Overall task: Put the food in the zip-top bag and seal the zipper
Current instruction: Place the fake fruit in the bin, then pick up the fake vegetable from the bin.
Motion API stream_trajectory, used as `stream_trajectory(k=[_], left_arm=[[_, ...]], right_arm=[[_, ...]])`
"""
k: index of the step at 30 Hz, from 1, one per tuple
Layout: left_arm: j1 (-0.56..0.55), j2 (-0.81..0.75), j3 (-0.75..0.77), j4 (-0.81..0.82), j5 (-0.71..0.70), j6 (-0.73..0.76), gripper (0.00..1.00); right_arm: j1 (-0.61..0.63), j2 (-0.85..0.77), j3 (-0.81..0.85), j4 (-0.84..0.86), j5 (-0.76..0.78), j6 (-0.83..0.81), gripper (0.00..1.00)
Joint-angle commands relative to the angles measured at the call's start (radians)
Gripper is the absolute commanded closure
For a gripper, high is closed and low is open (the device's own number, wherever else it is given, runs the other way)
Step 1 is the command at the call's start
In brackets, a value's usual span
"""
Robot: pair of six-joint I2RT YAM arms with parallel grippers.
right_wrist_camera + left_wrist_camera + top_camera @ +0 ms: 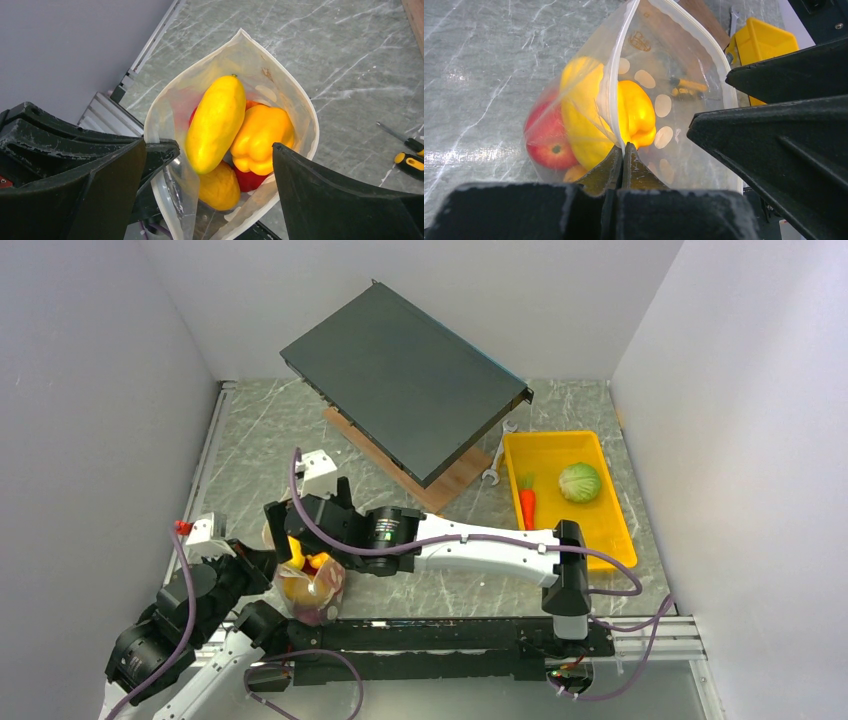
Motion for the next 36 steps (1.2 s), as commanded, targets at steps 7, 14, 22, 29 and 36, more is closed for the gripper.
stream_trajectory(k=[7, 14, 22, 29, 36], left_arm=[[-0.002, 0.012, 0.003, 0.026, -0.010, -0.002, 1.00], [-0.002, 0.009, 0.000, 0.032, -0.007, 0.002, 1.00], [-0.003, 0.003, 0.000, 0.031, -0.007, 0.001, 1.00], [-0.002, 0.005, -0.003, 0.038, -0.003, 0.008, 1.00], [0.006, 0.042, 0.000, 0.042, 0.012, 0.017, 1.00]], right_arm=[[-0.003, -0.226, -0.058, 0.023, 0.073, -0.099, 0.04], [-0.003, -0.449, -0.164, 0.010, 0.276, -0.181, 0.04], [-0.007, -0.831, -0.518, 0.117, 0.610, -0.303, 0.04], [-0.017, -1.156, -0.782, -0.171, 0.834, -0.046, 0.04], [-0.029, -1.314, -1.021, -0.383, 0.802, 0.252, 0.07]])
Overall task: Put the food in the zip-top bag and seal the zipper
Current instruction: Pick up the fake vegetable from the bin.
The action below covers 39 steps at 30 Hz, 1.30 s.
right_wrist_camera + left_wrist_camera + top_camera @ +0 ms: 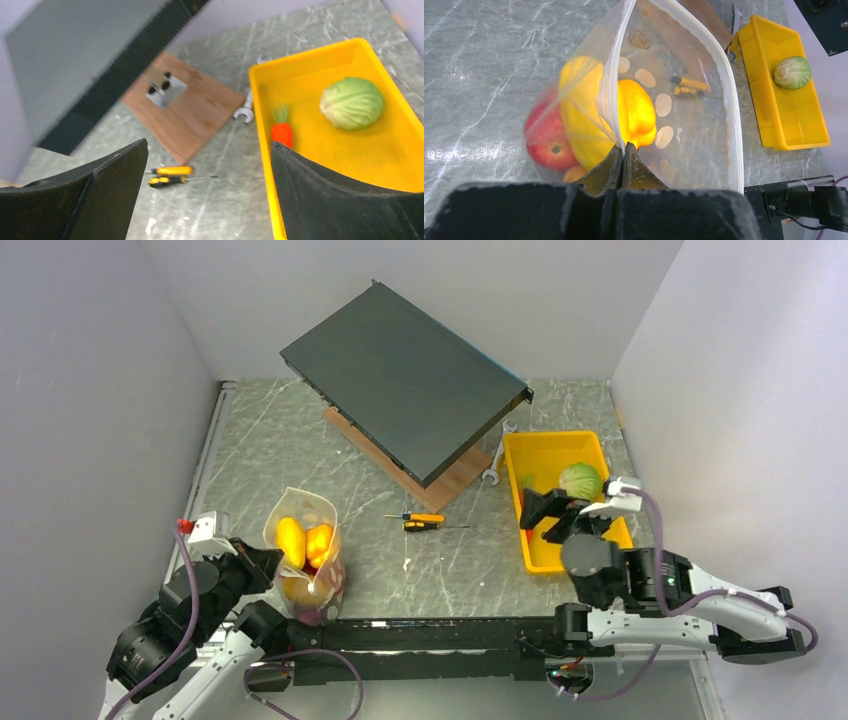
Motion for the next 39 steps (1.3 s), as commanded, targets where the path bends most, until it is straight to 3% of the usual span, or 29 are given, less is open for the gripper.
stream_trajectory(k=[1, 4, 6, 9, 11, 12, 17, 20, 28, 39], left_arm=[[0.006, 0.038, 0.000, 0.040, 0.016, 0.015, 1.00], [0.010, 0.045, 0.000, 0.040, 0.016, 0.016, 1.00], [0.011, 0.046, 0.000, 0.040, 0.016, 0.016, 1.00], [0.014, 0.049, -0.001, 0.043, 0.017, 0.016, 1.00], [0.015, 0.056, -0.002, 0.043, 0.021, 0.019, 1.00], [0.017, 0.060, -0.001, 0.043, 0.023, 0.019, 1.00], [0.019, 0.064, 0.002, 0.037, 0.021, 0.016, 1.00], [0.019, 0.055, -0.001, 0.041, 0.018, 0.014, 1.00], [0.019, 0.068, 0.000, 0.039, 0.021, 0.018, 1.00], [0.020, 0.074, -0.001, 0.042, 0.027, 0.025, 1.00]], right_arm=[[-0.013, -0.003, -0.115, -0.191, 0.018, 0.254, 0.07], [-0.063, 0.049, -0.130, -0.453, 0.024, 0.596, 0.08], [-0.103, 0.066, -0.151, -0.484, 0.015, 0.644, 0.09], [-0.230, 0.051, -0.215, -0.224, -0.064, 0.360, 0.10], [-0.400, 0.027, -0.294, 0.071, -0.243, 0.018, 0.09], [-0.515, 0.027, -0.327, 0.168, -0.355, -0.053, 0.10], [-1.038, 0.166, -0.379, 0.345, -0.868, -0.178, 0.10], [-1.189, 0.302, -0.349, 0.396, -1.084, -0.215, 0.12], [-1.313, 0.548, -0.314, 0.516, -1.285, -0.244, 0.20], [-1.338, 0.742, -0.346, 0.619, -1.339, -0.268, 0.41]])
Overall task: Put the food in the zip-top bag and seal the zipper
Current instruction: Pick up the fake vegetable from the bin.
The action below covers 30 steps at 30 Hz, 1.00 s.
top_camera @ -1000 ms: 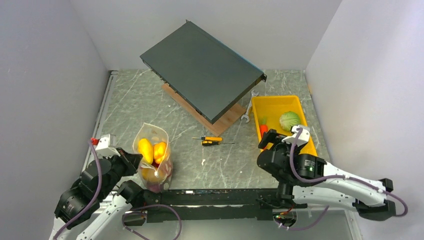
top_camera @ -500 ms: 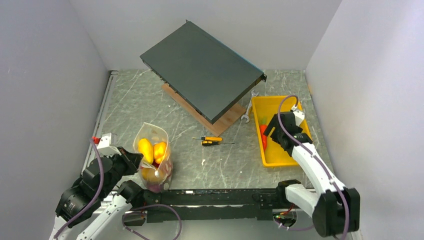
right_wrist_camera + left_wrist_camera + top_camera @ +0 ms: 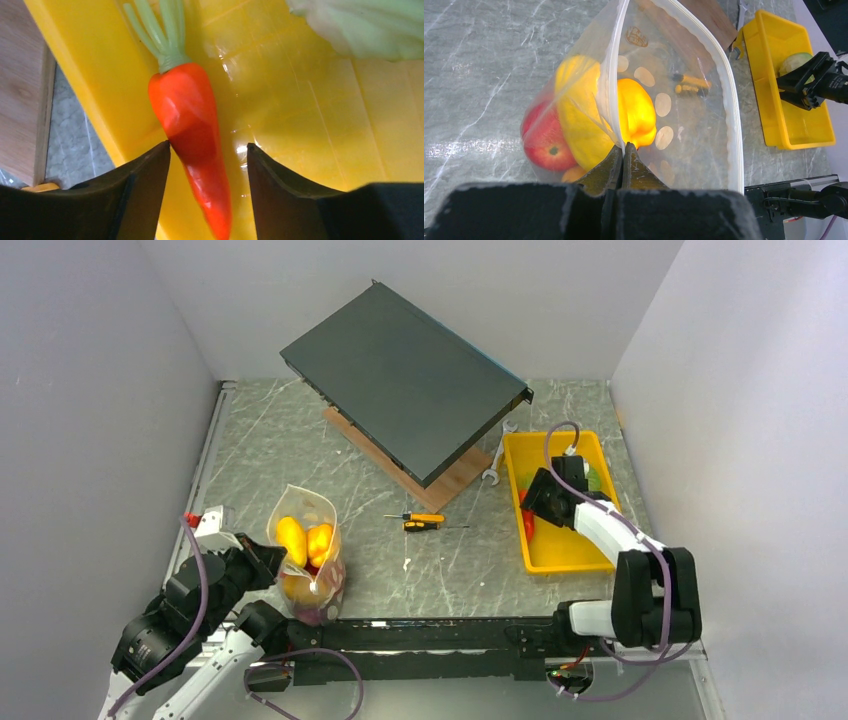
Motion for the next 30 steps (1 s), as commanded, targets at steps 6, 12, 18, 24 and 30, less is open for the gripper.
stream_trajectory(k=[6, 12, 18, 24, 30], left_arm=[[0.006, 0.019, 0.000, 0.025, 0.010, 0.019, 1.00], [0.006, 0.015, -0.002, 0.028, 0.012, 0.022, 1.00], [0.008, 0.012, -0.001, 0.028, 0.015, 0.023, 1.00], [0.007, -0.003, -0.003, 0.031, 0.016, 0.022, 1.00], [0.008, -0.004, -0.003, 0.032, 0.020, 0.024, 1.00]], right_arm=[[-0.011, 0.083, 0.032, 0.024, -0.019, -0.028, 0.67], [-0.013, -0.080, 0.100, -0.107, 0.099, -0.027, 0.89], [-0.012, -0.365, 0.175, -0.200, 0.144, 0.036, 0.96], [-0.011, -0.716, 0.175, -0.106, 0.083, 0.139, 0.95], [-0.011, -0.767, 0.215, 0.113, -0.297, 0.208, 0.93]])
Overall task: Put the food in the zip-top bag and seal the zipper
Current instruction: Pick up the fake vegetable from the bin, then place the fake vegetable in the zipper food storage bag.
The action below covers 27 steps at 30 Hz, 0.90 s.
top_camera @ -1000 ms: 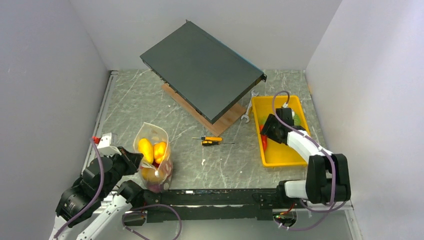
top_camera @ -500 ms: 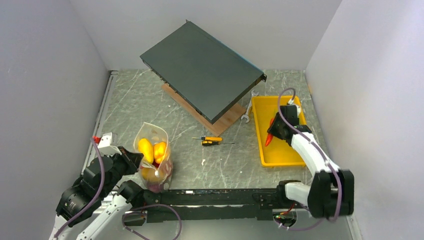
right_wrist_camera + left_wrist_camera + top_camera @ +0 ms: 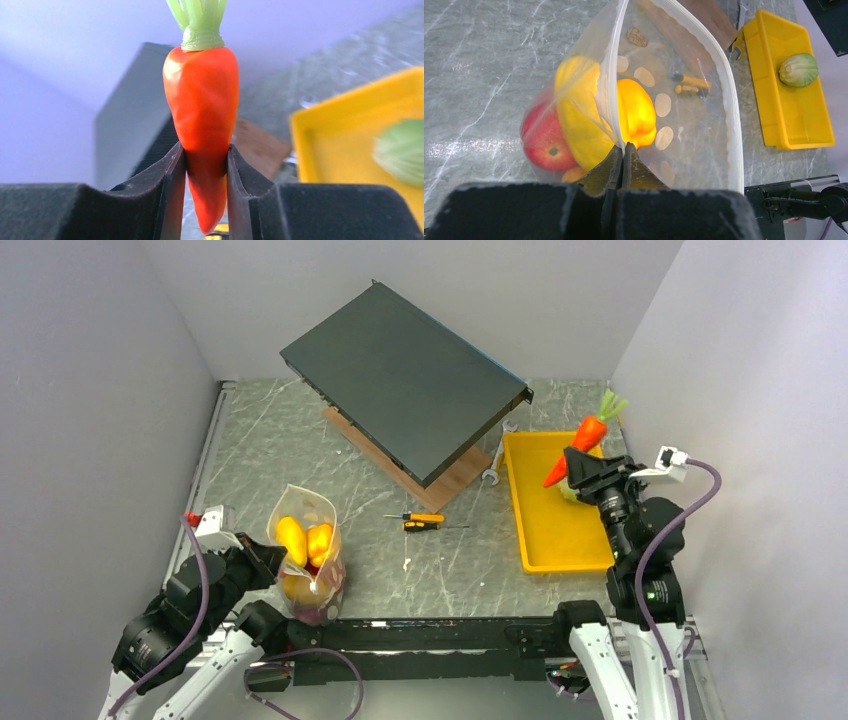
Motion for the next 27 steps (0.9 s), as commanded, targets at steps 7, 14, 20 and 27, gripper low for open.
stream_trajectory(k=[7, 14, 20, 27], left_arm=[[0.006, -0.017, -0.005, 0.030, 0.016, 0.024, 1.00], [0.014, 0.004, -0.003, 0.031, 0.022, 0.028, 1.00], [0.013, -0.008, 0.000, 0.020, 0.010, 0.014, 1.00], [0.014, -0.041, -0.004, 0.024, 0.004, 0.013, 1.00]], right_arm=[[0.048, 0.148, 0.038, 0.694, -0.751, 0.312, 0.94], [0.567, 0.340, 0.212, 0.509, -0.587, 0.064, 0.94], [1.048, 0.646, 0.363, 0.439, -0.341, -0.111, 0.96], [1.317, 0.936, 0.634, 0.249, 0.097, -0.239, 0.97]])
